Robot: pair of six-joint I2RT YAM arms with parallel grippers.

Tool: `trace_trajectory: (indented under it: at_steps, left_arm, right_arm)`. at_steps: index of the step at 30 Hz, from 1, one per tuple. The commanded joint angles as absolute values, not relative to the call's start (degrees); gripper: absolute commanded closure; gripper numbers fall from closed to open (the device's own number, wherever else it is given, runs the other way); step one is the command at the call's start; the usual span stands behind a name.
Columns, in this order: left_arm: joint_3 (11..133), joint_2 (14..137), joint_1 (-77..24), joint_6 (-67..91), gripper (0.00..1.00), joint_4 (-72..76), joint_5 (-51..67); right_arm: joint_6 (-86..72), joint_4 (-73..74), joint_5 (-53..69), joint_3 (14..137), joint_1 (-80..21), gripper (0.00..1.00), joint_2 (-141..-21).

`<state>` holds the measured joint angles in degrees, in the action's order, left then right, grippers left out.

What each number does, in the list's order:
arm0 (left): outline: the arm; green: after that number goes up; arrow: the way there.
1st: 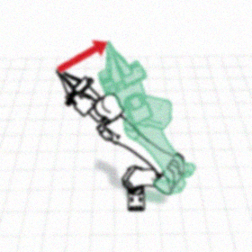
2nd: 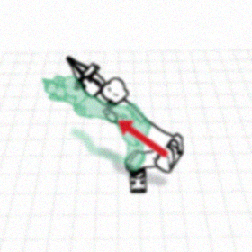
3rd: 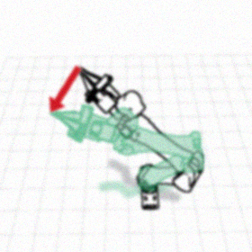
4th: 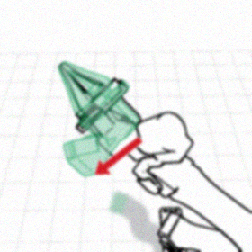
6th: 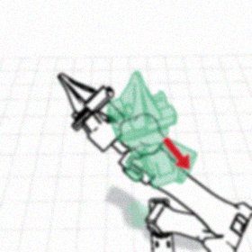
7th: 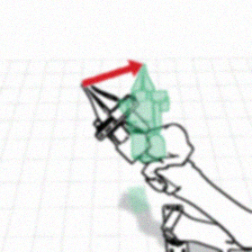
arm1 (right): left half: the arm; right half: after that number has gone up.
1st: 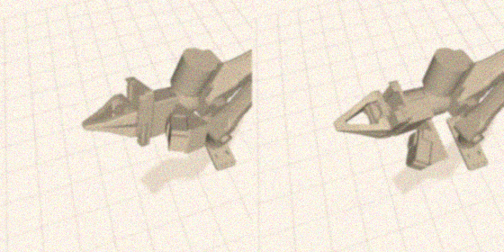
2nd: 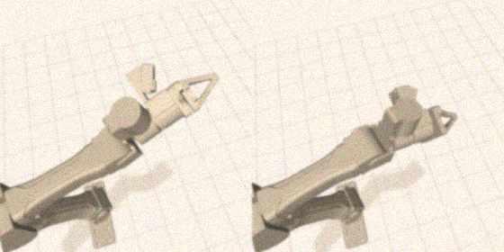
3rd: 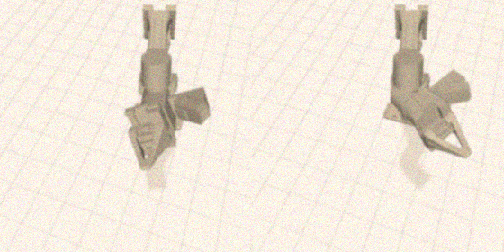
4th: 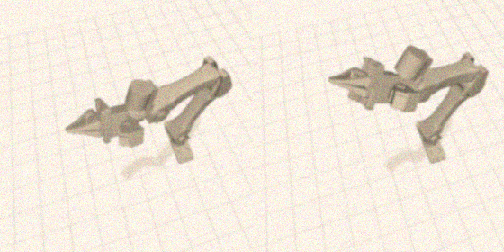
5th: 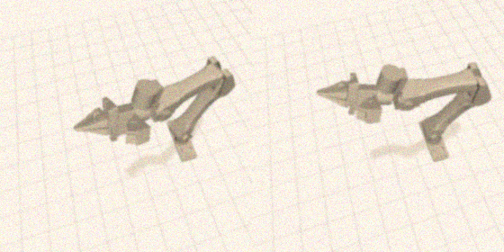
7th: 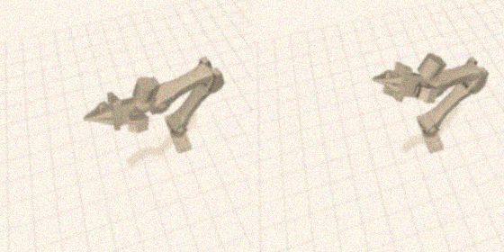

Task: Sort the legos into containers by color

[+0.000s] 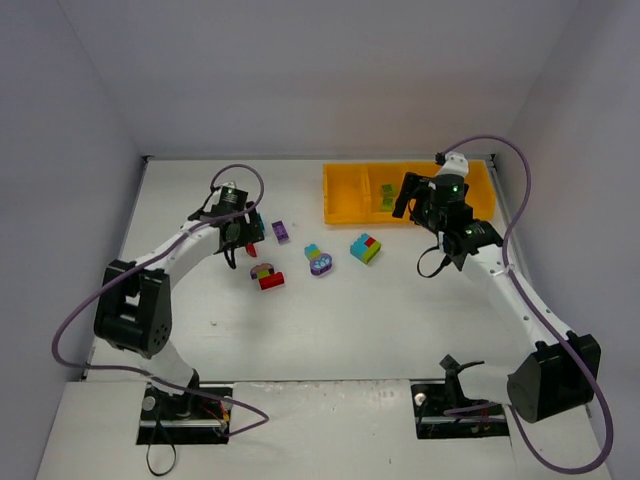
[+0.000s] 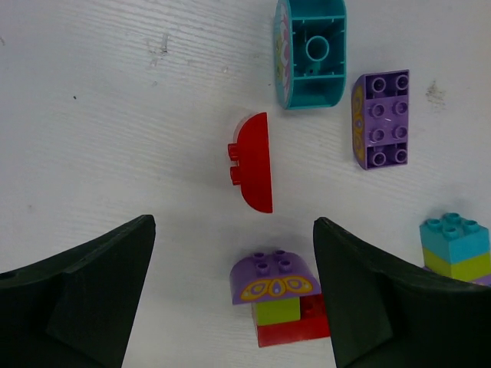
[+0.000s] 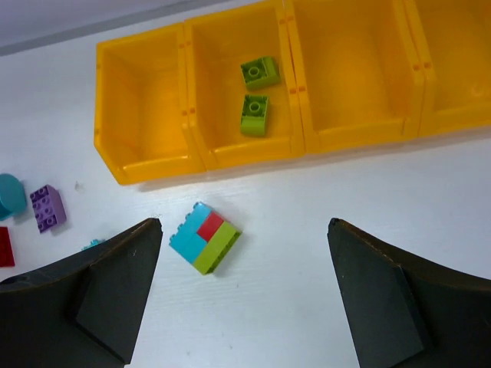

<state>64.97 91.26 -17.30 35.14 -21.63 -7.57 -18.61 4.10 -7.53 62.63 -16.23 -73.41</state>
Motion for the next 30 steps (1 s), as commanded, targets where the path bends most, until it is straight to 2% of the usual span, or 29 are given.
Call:
trace_trajectory:
  at_steps: [1,8,12,13,16,17,20,23,25,26,30]
  left_arm:
    - [69.51,94.73,-17.84,36.12,0.24,-18.90,-8.96]
    - [73.73,103.43,-18.19,36.56,0.38,-19.77,-10.90]
    - [74.62,105.64,-18.98,36.39,0.60,-19.86,-10.37]
    - [74.53,105.82,-19.25,36.30,0.72,-20.04,-10.46]
    - [74.01,104.68,-20.12,35.51,0.90,-20.92,-11.16]
    - [73.57,102.68,-20.39,34.46,0.93,-20.13,-11.16]
    - [70.41,96.45,-22.05,28.34,0.99,-15.67,-9.68]
    - [66.63,89.23,-24.69,18.68,1.00,-9.79,-7.66]
    - [62.52,83.62,-25.75,14.26,1.00,-6.00,-2.59]
    - [58.31,77.93,-26.71,6.67,1.00,2.20,6.24]
    - [54.94,71.56,-29.00,0.98,1.00,5.89,12.47]
  right_arm:
    - [-20.21,3.77,-5.28,60.12,-16.70,0.14,-69.53]
    - [-20.39,4.92,-4.04,56.34,-16.70,0.14,-65.57]
    - [-20.30,5.62,-3.25,56.07,-16.79,0.15,-64.69]
    - [-20.30,5.62,-3.25,55.99,-16.79,0.15,-64.51]
    - [-20.21,5.71,-1.68,56.60,-16.79,0.17,-64.51]
    - [-20.13,5.71,-0.54,57.30,-16.79,0.19,-64.60]
    - [-20.56,5.89,4.81,59.14,-16.79,0.24,-65.30]
    - [-20.83,5.89,9.48,61.16,-17.05,0.28,-66.09]
    - [-21.09,5.80,13.08,63.27,-18.01,0.28,-67.14]
    - [-21.09,5.97,15.97,65.37,-19.24,0.25,-68.19]
    - [-21.71,5.98,20.12,68.37,-21.09,0.22,-69.78]
